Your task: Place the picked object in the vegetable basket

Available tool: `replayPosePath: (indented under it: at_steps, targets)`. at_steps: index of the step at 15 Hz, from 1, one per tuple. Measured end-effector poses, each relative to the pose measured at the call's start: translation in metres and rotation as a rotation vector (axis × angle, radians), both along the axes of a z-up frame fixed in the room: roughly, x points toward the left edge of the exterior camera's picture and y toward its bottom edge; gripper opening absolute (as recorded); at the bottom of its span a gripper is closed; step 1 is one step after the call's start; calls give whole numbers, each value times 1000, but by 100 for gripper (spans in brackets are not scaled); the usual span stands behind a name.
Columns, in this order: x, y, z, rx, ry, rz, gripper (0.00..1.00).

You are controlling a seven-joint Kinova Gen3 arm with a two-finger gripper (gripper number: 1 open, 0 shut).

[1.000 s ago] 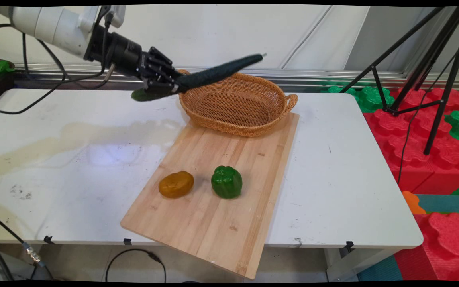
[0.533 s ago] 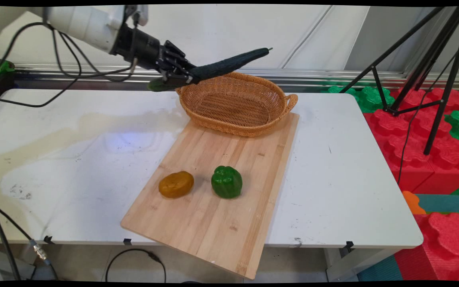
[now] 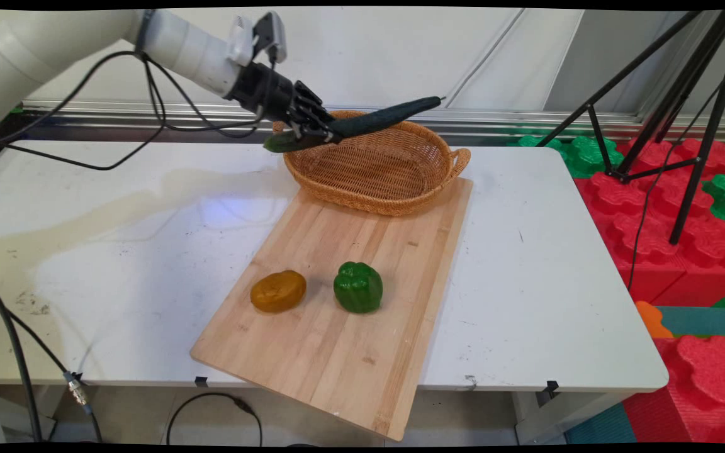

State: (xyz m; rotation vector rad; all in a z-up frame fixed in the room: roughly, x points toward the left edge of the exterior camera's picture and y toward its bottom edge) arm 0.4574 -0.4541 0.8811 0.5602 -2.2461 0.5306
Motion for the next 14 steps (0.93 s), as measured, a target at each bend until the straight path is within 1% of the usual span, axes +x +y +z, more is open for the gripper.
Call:
replayPosePath:
  at_steps: [3, 8, 9, 14]
  targets:
    - [-11, -20, -17, 28, 8, 35, 0]
    - [-17, -36, -36, 68, 10, 62, 0]
    - [-18, -38, -38, 71, 10, 63, 100]
    - [-21, -45, -48, 84, 15, 62, 100]
